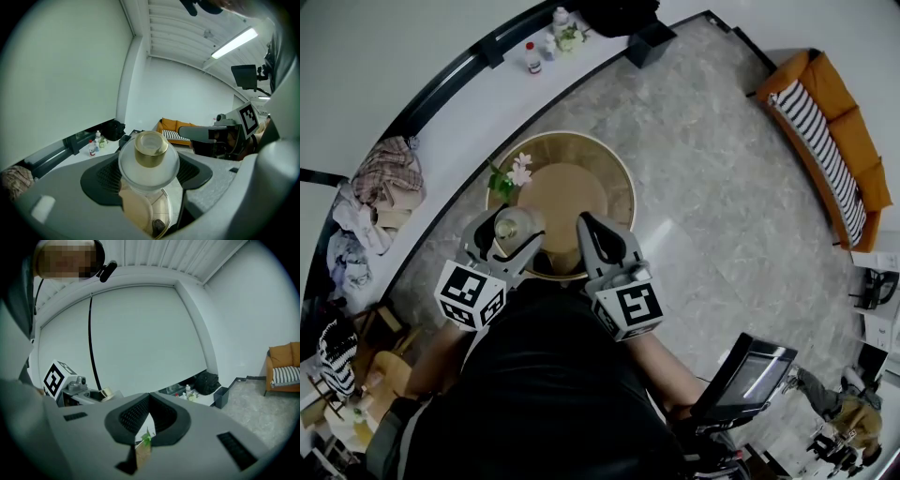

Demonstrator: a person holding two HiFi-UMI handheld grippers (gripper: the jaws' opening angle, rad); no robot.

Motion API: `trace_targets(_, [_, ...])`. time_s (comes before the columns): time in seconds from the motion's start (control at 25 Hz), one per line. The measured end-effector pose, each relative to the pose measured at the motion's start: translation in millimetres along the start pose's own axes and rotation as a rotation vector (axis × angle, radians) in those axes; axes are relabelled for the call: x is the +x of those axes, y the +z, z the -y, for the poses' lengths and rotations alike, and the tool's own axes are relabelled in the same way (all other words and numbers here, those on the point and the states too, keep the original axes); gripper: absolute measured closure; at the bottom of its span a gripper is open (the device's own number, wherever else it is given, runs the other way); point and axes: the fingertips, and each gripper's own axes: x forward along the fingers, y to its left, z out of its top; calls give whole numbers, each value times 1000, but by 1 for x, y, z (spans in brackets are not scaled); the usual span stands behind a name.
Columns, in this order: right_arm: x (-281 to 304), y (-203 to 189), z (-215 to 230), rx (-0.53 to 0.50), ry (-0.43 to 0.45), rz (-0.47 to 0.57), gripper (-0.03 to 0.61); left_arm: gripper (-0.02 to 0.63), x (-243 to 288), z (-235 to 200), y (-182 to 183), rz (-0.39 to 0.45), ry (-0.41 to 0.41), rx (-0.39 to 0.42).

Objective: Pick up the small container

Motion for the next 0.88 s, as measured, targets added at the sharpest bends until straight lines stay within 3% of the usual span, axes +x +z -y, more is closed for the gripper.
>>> trace_targets(0.88, [1, -3, 3, 15, -13, -14, 574, 282, 5, 0, -3, -12, -4, 1])
